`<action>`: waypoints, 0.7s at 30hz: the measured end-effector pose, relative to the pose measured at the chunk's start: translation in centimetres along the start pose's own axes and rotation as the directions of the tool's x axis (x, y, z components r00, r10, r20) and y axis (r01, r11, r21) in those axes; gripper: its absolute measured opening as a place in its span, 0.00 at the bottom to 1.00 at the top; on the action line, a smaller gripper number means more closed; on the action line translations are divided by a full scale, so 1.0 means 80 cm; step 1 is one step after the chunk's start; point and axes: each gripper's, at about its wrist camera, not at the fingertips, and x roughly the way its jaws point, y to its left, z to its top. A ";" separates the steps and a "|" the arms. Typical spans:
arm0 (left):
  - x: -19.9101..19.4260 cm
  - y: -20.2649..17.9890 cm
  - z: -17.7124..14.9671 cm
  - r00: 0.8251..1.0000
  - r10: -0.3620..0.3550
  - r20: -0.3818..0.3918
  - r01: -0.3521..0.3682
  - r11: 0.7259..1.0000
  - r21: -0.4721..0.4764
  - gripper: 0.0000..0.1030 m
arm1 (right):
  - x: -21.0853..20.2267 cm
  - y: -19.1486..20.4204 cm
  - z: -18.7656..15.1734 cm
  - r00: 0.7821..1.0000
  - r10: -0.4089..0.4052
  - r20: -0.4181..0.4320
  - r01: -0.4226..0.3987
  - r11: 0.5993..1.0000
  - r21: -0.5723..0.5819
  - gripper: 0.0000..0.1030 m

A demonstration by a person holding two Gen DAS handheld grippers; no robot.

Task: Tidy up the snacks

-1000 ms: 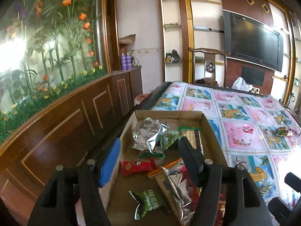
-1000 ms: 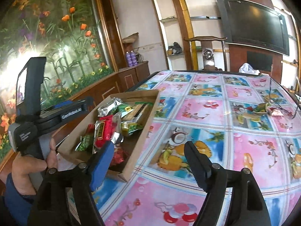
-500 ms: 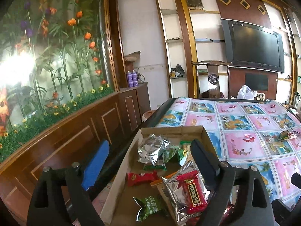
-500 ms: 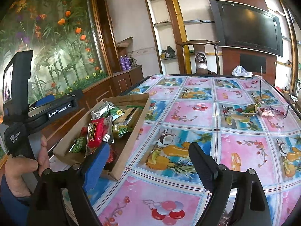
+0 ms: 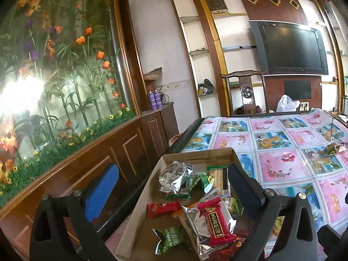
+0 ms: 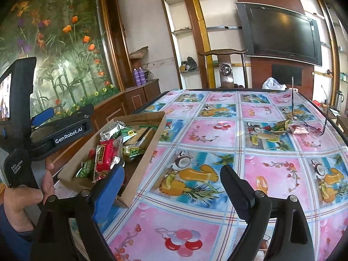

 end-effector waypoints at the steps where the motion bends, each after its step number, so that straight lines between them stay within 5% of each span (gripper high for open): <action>1: 0.000 -0.001 0.000 1.000 -0.001 0.000 0.001 1.000 0.004 0.98 | -0.001 -0.001 0.000 1.000 -0.001 0.000 0.001 1.000 0.001 0.91; 8: -0.008 -0.019 0.001 1.000 -0.010 0.001 0.010 1.000 0.029 1.00 | -0.010 -0.007 -0.002 1.000 -0.019 0.014 0.019 1.000 -0.001 0.91; 18: -0.027 -0.076 -0.014 0.986 -0.153 -0.061 0.159 0.980 0.116 1.00 | -0.028 -0.046 -0.005 0.992 -0.127 0.010 0.126 0.991 0.049 0.92; 21: -0.033 -0.094 -0.020 0.968 -0.231 -0.094 0.241 0.963 0.120 1.00 | -0.038 -0.067 -0.007 0.989 -0.151 0.009 0.149 0.985 0.090 0.92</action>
